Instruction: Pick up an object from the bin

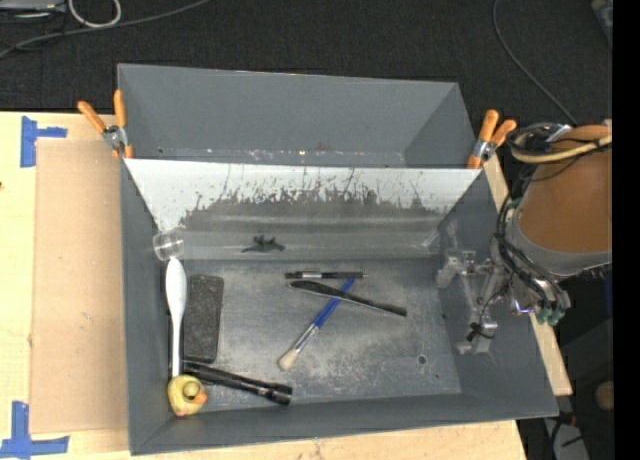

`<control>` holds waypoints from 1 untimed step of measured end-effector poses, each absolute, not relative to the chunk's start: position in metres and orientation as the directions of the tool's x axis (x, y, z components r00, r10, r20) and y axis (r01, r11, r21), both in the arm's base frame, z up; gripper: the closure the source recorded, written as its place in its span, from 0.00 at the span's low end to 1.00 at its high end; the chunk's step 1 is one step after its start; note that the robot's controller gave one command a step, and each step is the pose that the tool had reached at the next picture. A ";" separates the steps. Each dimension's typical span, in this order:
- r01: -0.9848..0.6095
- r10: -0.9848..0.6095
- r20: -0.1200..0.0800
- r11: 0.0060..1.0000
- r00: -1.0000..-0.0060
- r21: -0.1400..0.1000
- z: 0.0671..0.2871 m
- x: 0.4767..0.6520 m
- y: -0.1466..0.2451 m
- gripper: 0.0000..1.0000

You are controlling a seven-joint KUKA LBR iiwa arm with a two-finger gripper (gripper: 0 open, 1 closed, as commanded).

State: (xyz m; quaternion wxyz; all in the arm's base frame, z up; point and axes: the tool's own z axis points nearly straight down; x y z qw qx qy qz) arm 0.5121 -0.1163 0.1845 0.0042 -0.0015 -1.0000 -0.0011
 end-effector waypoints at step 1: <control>-0.001 -0.001 0.002 1.000 -1.000 0.001 0.188 0.514 -0.116 0.00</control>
Offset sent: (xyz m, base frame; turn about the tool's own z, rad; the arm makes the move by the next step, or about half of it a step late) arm 0.0482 0.0342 -0.1145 0.2760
